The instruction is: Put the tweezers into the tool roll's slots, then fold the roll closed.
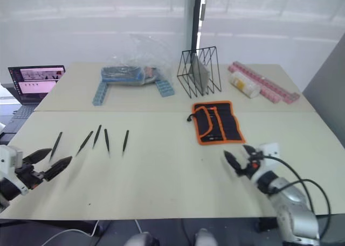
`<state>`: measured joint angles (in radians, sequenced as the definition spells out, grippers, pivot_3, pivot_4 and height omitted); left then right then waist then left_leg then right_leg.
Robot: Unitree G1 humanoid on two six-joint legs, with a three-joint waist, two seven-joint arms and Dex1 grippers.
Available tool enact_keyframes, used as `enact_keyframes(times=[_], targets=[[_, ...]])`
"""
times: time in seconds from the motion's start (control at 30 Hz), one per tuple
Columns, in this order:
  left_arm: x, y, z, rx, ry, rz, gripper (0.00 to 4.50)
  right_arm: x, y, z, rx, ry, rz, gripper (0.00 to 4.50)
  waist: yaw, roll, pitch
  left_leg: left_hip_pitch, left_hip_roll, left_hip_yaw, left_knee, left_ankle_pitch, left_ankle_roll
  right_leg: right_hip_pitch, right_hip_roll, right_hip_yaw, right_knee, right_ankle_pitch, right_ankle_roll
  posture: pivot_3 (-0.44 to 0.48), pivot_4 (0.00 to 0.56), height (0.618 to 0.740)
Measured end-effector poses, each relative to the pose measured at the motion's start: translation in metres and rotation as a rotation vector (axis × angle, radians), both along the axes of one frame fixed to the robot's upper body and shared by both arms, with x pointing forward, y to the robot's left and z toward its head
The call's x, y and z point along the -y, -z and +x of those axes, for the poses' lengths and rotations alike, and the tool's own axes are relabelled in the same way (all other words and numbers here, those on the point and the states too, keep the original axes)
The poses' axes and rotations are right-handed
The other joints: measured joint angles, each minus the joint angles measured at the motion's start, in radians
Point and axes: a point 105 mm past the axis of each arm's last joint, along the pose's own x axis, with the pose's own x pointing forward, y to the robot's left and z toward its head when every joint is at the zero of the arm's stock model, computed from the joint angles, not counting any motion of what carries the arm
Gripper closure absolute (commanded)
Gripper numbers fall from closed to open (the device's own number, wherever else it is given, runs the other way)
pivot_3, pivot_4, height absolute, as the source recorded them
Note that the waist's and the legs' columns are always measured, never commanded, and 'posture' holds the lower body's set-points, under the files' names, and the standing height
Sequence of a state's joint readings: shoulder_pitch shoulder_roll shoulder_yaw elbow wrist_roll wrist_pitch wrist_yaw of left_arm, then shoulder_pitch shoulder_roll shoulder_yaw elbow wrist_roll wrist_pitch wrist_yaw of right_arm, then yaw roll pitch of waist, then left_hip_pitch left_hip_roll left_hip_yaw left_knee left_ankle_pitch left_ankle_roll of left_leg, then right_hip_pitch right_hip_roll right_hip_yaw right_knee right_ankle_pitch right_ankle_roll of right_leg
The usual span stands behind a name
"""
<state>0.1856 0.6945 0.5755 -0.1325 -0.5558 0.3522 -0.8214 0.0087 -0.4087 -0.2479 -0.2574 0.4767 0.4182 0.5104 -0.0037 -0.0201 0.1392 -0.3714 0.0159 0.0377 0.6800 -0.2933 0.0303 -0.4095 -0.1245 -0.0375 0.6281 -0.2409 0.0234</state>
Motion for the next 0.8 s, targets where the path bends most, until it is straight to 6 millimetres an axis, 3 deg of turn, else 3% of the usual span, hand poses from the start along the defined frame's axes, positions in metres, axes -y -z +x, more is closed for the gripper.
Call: enact_keyframes(times=[0.33,0.5,0.6,0.8], targets=[[0.072,0.006,-0.003,-0.021,0.212,-0.033,0.00,-0.066,-0.021,0.034,-0.009,0.025,0.122,0.04,0.000,0.000,0.000,-0.013,-0.001,0.001,0.001,0.002,-0.002,-0.013,0.012,-0.001,0.003,0.001,0.000,0.000,0.150,0.722],[0.098,-0.003,-0.004,0.008,0.276,-0.056,0.00,-0.072,-0.003,0.042,-0.073,0.061,0.125,0.04,0.000,0.000,0.000,-0.013,-0.002,0.001,0.002,0.002,-0.002,-0.013,0.013,-0.001,0.003,0.001,0.000,0.000,0.150,0.722],[0.111,-0.007,-0.005,0.019,0.315,-0.065,0.00,-0.070,-0.008,0.045,-0.056,0.074,0.133,0.04,-0.001,0.000,0.000,-0.012,-0.002,0.001,0.003,0.002,-0.001,-0.012,0.015,-0.001,0.003,0.001,0.000,0.000,0.150,0.722],[0.116,-0.007,-0.005,0.013,0.327,-0.073,0.00,-0.070,-0.007,0.046,-0.056,0.092,0.152,0.04,-0.006,0.000,0.000,-0.012,-0.001,0.001,0.003,0.002,-0.001,-0.012,0.016,-0.001,0.003,0.001,0.000,0.000,0.150,0.722]])
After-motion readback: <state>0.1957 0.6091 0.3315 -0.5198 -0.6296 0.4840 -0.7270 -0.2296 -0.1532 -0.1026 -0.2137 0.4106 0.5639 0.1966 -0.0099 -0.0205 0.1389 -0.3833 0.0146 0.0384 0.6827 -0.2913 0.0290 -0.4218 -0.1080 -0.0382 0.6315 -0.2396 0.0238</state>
